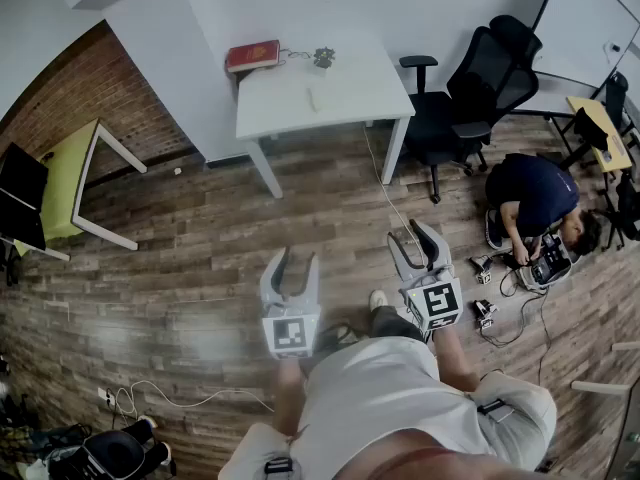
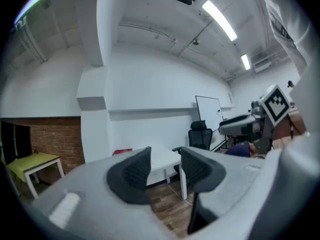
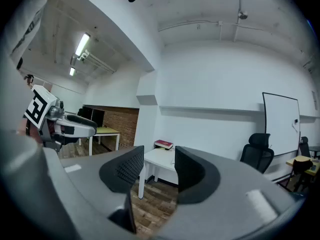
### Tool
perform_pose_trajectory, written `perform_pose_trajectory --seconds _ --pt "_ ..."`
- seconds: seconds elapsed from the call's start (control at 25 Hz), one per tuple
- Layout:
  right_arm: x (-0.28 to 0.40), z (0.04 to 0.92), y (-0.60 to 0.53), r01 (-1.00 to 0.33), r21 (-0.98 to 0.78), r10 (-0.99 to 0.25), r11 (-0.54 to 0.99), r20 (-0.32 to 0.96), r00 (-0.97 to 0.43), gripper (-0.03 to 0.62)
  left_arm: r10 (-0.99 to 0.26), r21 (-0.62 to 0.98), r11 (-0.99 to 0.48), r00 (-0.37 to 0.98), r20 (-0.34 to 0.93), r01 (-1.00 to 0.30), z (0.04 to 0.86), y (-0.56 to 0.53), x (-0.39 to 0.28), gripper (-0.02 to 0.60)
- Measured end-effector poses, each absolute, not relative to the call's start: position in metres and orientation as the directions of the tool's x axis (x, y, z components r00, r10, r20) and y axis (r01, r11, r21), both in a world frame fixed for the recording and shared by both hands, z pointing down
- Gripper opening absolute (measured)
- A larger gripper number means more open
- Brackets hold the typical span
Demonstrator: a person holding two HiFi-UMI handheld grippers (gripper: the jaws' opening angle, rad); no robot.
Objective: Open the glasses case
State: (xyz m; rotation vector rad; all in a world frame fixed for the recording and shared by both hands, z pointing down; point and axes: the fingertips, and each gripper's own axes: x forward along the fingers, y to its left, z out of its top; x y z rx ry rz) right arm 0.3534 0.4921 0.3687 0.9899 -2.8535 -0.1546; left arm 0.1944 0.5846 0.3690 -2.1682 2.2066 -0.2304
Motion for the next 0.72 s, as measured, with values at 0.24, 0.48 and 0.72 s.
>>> perform_pose_trajectory --seconds 0.24,0.48,0.72 --pt "0.335 0.377 0.493 -0.591 0.114 -0.601 0.799 0.09 -0.794 0.198 -0.997 -0.158 0.009 -0.021 0.078 -0.987 0.378 0.578 0.187 0.189" --pt "0.314 0.387 0.483 -0.577 0.109 -0.586 0.81 0.116 -0.802 0.199 -0.996 -0.141 0.01 -0.023 0.09 -0.99 0.385 0.56 0.176 0.189" --pt "0.295 0.397 0.453 -0.571 0.094 -0.579 0.815 0.139 -0.804 0.198 -0.997 -0.166 -0.002 -0.01 0.076 -0.986 0.392 0.527 0.162 0.189"
